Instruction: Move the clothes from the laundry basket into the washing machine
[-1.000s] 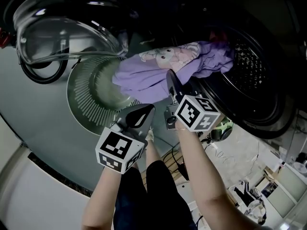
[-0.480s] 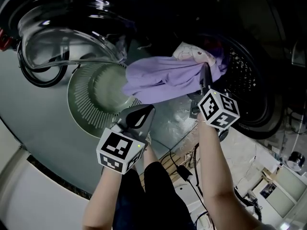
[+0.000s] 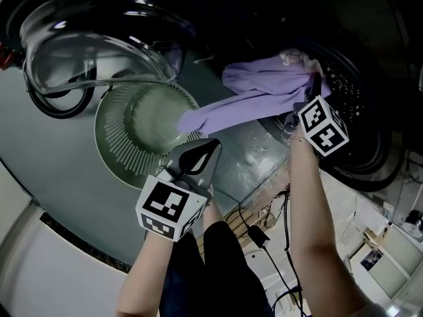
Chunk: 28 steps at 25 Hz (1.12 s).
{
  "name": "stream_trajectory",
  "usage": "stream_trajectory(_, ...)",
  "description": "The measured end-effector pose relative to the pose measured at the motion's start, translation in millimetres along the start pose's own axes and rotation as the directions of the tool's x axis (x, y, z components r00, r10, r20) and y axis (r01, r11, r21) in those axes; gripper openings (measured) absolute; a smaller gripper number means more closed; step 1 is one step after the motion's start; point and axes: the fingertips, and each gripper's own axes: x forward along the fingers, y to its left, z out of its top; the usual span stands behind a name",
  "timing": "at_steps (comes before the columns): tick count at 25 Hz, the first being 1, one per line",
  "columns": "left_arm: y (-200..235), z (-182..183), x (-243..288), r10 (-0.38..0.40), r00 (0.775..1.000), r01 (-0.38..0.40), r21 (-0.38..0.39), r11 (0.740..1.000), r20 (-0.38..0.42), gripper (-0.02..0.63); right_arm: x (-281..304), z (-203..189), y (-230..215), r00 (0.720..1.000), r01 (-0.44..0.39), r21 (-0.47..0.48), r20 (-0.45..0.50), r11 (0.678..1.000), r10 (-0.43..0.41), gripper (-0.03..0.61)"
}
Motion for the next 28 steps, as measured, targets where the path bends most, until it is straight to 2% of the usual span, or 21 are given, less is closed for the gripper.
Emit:
stream_trajectory(3, 1.3, -1.3, 2.6, -0.006, 1.000, 0.006, -0.005, 1.000, 0.000, 0.006, 15.4, -11.4, -3.2, 0.998, 0.041, 0.024, -0.052, 0.999, -0.039, 0.061)
stream_trajectory(6, 0.8, -4.0, 4.4, -0.011, 1.000, 0.011, -0.011, 1.000, -0.003, 0.006, 29.5, -31.7, -3.8, 0.990, 0.039, 0.112, -0.138, 0.993, -0.023, 0.084)
stream_trajectory(9, -1.9, -7.2, 4.3, -0.020, 1.000, 0.019, -0.016, 1.000, -0.011, 0.006, 28.1, -35.3, 0.1, 0.983, -0.017, 0.157, -0.175, 0.987, 0.045, 0.168)
stream_trajectory(12, -3.1, -9.0, 3.3, -0.020, 1.000, 0.020, -0.022, 1.000, -0.019, 0.006, 14.6, -31.7, 11.3, 0.974, -0.088, 0.191, -0.189, 0.978, 0.125, 0.317)
stream_trajectory(13, -3.7, -8.5, 3.3, -0.020, 1.000, 0.020, -0.022, 1.000, -0.020, 0.006, 8.5, -30.6, 16.4, 0.970, -0.115, 0.197, -0.188, 0.974, 0.152, 0.348)
stream_trajectory(17, -4.7, -4.4, 3.3, -0.023, 0.999, 0.023, -0.017, 1.000, -0.023, 0.006, -18.9, -31.8, 27.1, 0.956, -0.176, 0.248, -0.189, 0.953, 0.226, 0.379)
stream_trajectory(19, -2.6, -2.8, 3.3, -0.020, 1.000, 0.020, -0.017, 1.000, -0.023, 0.006, -32.0, -35.8, 26.9, 0.956, -0.170, 0.283, -0.185, 0.944, 0.228, 0.380)
stream_trajectory(22, -1.4, -0.9, 3.6, -0.018, 1.000, 0.017, -0.021, 1.000, -0.018, 0.006, -48.6, -56.8, 27.2, 0.956, -0.128, 0.284, -0.219, 0.950, 0.195, 0.404)
stream_trajectory(26, -2.3, -1.2, 5.9, -0.021, 1.000, 0.021, -0.022, 1.000, -0.017, 0.006, -60.2, -108.0, 45.8, 0.925, -0.078, 0.334, -0.328, 0.940, 0.193, 0.491)
stream_trajectory(28, -2.4, -3.7, 7.5, -0.024, 0.999, 0.023, -0.027, 0.999, -0.022, 0.006, -64.3, -126.3, 61.9, 0.911, -0.075, 0.387, -0.348, 0.919, 0.221, 0.476)
